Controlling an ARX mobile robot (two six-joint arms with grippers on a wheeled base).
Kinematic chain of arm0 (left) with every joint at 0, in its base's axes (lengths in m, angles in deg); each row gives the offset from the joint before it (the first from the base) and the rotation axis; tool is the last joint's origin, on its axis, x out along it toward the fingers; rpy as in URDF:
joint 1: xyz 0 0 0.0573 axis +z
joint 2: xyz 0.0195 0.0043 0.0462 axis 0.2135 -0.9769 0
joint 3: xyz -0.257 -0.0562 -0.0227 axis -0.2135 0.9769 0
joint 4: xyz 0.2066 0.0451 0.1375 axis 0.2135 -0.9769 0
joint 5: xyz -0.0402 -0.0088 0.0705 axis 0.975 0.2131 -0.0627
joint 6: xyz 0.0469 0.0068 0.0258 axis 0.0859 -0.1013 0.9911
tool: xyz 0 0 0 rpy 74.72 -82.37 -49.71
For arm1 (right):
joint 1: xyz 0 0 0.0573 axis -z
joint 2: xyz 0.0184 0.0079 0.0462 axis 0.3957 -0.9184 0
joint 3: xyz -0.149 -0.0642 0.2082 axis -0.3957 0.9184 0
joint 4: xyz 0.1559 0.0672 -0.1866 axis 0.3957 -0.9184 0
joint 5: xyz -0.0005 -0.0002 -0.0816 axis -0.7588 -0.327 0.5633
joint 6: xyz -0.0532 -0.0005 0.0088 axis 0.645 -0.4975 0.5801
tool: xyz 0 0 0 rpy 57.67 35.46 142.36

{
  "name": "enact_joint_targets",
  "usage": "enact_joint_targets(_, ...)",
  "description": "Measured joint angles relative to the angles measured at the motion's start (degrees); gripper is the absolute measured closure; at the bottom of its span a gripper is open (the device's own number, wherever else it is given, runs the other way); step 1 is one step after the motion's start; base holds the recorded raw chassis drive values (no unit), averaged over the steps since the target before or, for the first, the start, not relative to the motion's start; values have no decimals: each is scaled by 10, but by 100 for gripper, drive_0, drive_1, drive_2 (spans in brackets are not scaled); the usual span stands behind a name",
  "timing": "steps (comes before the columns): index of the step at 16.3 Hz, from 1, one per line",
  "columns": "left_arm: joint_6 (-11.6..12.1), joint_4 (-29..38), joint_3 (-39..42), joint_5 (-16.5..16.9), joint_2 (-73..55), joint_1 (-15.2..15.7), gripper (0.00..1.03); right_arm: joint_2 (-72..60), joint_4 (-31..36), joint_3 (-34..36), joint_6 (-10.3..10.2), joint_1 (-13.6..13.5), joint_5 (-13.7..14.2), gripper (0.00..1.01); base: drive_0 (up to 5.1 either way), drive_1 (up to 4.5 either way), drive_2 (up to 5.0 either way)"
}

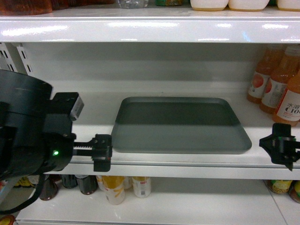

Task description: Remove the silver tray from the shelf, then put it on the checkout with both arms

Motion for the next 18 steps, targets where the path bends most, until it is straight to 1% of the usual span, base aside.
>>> enact_joint_targets(2, -12, -31, -84, -3, -55, -12, 5, -64, -27, -71, -13, 0, 2, 3, 0, 0, 0)
enact_joint_targets(3, -16, -44, -116, -10, -74, -16, 5, -83, -42, -99, -15, 0, 9, 3, 0, 0, 0)
enact_joint_targets(5, -13, -66, -187, -26, -115, -26, 5, -130, -70, -170, -17, -1, 19, 3, 0, 0, 0)
enact_joint_targets(7, -13, -95, -238, -37, -150, -26, 5, -176, -100, -236, -17, -1, 33, 3, 0, 0, 0)
enact_joint_targets(8, -14, -110, -257, -39, -165, -26, 5, -199, -119, -266, -17, -1, 41, 3, 0, 0, 0)
enact_joint_targets(10, -14, -135, -288, -45, -196, -23, 5, -241, -151, -321, -16, 0, 45, 3, 0, 0, 0)
enact_joint_targets(11, -17, -143, -298, -43, -205, -23, 5, -260, -168, -349, -16, 0, 45, 3, 0, 0, 0)
enact_joint_targets(16, -18, -161, -326, -42, -212, -19, 5, -286, -191, -396, -15, -2, 52, 3, 0, 0, 0)
enact_joint_targets(18, -18, -169, -343, -46, -226, -17, 5, -318, -231, -462, -15, -8, 71, 3, 0, 0, 0)
